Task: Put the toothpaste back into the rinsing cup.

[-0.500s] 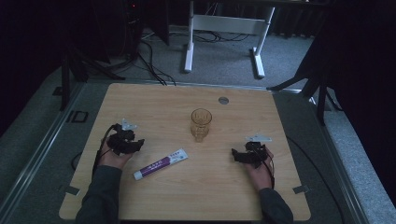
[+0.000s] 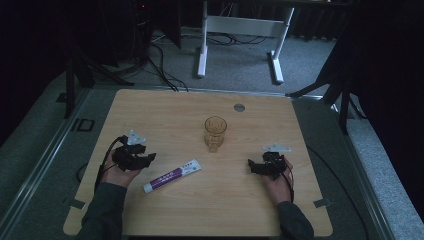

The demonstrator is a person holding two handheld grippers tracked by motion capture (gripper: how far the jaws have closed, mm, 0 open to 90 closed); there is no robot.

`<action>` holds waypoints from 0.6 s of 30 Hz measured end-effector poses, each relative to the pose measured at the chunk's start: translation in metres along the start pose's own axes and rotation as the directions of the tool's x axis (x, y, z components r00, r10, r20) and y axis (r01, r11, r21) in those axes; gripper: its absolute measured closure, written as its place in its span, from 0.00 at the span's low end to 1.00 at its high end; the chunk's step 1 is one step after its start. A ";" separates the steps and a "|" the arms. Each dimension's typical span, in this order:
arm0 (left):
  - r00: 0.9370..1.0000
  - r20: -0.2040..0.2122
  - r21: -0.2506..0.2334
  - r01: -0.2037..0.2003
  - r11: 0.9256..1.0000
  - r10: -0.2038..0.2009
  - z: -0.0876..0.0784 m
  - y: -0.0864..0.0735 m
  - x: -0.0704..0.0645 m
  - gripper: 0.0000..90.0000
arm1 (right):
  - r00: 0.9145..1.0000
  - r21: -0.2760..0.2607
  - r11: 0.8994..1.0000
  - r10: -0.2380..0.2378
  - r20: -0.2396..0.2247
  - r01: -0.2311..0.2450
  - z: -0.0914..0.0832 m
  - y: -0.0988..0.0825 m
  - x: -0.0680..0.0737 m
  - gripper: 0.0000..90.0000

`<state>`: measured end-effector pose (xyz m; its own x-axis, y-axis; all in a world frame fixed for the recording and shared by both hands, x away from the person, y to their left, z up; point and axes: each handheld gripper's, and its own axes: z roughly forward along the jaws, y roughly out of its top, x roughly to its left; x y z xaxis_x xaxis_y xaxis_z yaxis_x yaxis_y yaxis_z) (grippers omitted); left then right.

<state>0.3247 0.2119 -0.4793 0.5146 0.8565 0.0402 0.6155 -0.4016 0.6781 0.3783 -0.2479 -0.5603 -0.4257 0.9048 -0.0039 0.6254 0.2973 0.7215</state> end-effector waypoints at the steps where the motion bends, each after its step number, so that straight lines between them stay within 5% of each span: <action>1: 1.000 0.002 -0.004 -0.005 1.000 0.005 -0.001 0.000 -0.001 0.57 | 1.000 0.000 1.000 -0.001 0.000 0.001 0.000 0.000 0.000 0.16; 18: 0.996 0.053 0.021 -0.072 0.997 0.071 -0.013 0.012 -0.014 0.57 | 1.000 0.000 1.000 0.000 0.000 0.000 0.000 0.000 0.000 0.16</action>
<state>0.3169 0.1990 -0.4627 0.5879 0.8075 0.0492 0.5895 -0.4692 0.6576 0.3783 -0.2479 -0.5603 -0.4260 0.9047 -0.0042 0.6253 0.2978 0.7213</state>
